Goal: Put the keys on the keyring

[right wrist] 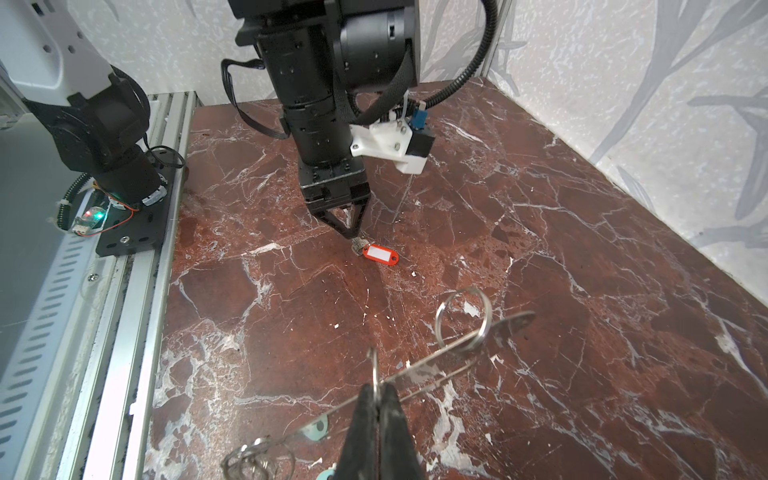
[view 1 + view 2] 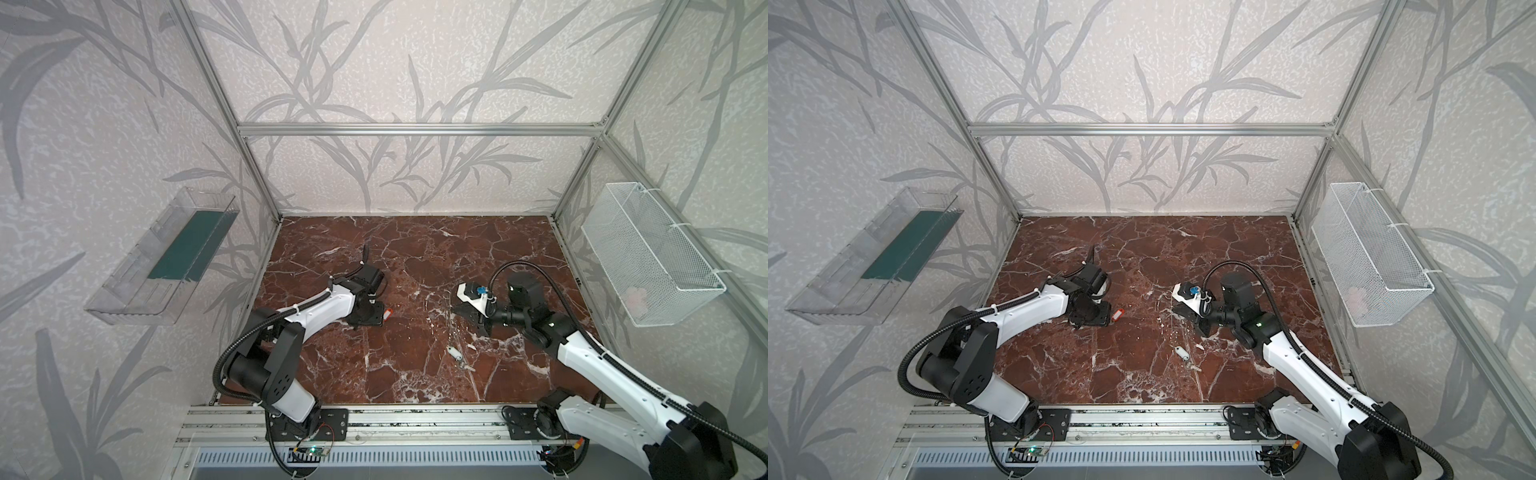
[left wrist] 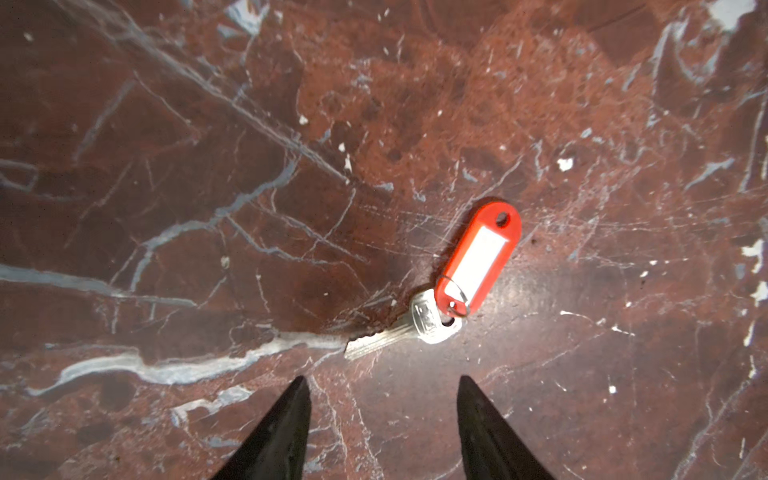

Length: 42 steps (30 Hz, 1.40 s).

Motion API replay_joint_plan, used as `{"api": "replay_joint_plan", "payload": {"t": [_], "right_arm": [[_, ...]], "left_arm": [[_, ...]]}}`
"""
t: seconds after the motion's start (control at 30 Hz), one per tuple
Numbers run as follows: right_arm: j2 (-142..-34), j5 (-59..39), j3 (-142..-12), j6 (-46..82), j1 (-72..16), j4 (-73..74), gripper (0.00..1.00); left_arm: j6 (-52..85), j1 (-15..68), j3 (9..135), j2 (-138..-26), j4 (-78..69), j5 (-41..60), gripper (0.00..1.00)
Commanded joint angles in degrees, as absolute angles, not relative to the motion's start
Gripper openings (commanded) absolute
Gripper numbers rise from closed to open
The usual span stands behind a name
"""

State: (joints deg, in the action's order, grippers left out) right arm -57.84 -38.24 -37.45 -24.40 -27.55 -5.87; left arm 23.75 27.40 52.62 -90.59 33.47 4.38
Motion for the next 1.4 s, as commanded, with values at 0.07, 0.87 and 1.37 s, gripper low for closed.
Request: {"api": "replay_joint_plan", "payload": {"t": [0.07, 0.87, 1.37], "right_arm": [[-55.34, -39.47, -36.39, -23.47, -27.9, -3.78, 0.0], [-54.93, -37.97, -36.15, -24.17, -27.95, -5.4, 0.0], [-55.5, -37.49, -36.27, -25.05, -27.96, -6.12, 0.0]], "left_arm": [[27.43, 28.37, 51.64, -91.58, 28.61, 3.23, 0.61], [24.96, 29.95, 49.68, -94.37, 24.8, 14.62, 0.64], [25.97, 32.09, 56.21, -99.59, 26.01, 23.48, 0.73]]}}
